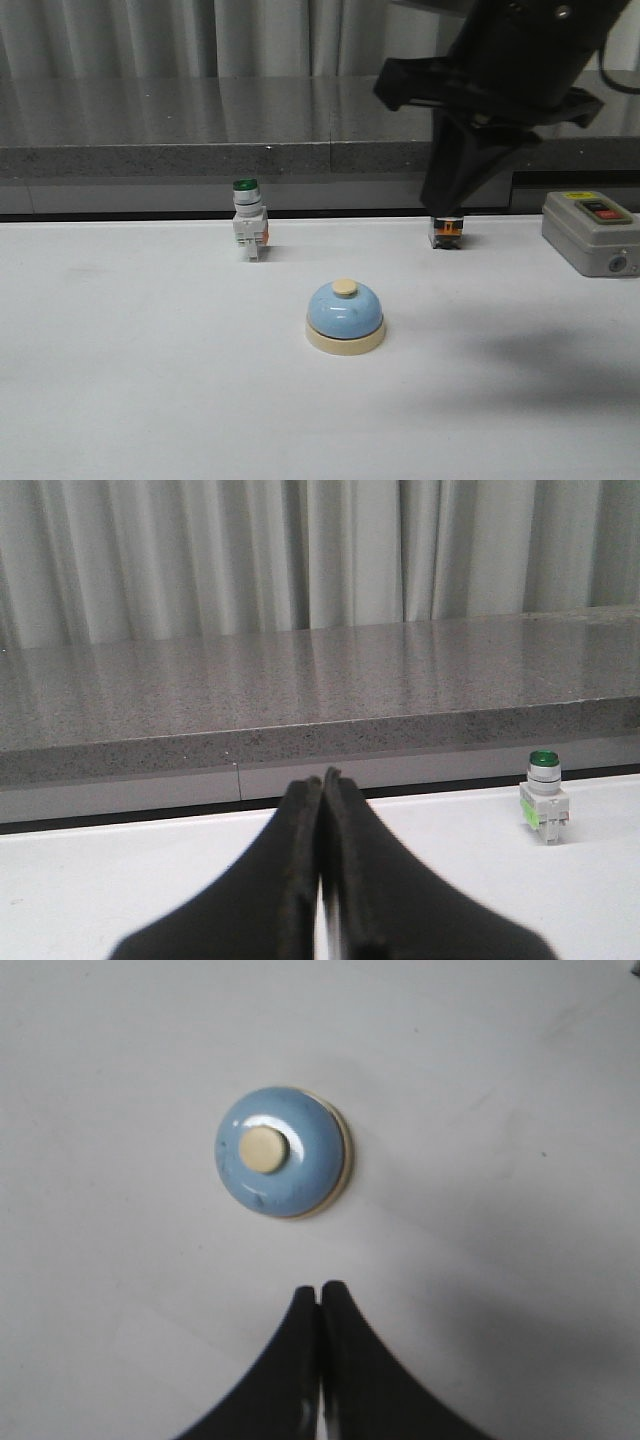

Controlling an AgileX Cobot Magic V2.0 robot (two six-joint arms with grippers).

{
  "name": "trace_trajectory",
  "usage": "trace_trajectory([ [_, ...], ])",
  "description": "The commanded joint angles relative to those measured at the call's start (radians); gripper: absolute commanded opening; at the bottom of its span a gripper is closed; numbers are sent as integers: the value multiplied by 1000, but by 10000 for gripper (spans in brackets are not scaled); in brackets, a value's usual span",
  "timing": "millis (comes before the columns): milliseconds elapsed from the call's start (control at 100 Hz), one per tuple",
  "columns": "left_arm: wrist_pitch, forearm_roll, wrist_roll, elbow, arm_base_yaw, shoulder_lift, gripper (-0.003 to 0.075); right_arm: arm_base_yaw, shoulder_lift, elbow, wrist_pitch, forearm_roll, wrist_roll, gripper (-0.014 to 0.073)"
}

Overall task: Place and press bell with both arms
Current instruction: 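Move the closed right gripper above the bell's button, then press down on the bell's cream button with the right gripper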

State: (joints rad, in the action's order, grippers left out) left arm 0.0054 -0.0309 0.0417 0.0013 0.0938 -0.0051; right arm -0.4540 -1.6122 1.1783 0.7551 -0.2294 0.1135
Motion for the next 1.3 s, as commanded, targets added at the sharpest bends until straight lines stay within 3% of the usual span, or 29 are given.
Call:
trace_trajectory([
  [0, -71, -1, -9, 41, -1, -29, -20, -19, -26, 84, -38, -10, 9, -60],
  [440, -71, -1, -9, 41, -1, -29, -20, -64, -245, 282, 8, 1, 9, -60],
  [1290, -71, -1, -9, 41, -1, -29, -20, -64, -307, 285, 35, 12, 9, -60],
])
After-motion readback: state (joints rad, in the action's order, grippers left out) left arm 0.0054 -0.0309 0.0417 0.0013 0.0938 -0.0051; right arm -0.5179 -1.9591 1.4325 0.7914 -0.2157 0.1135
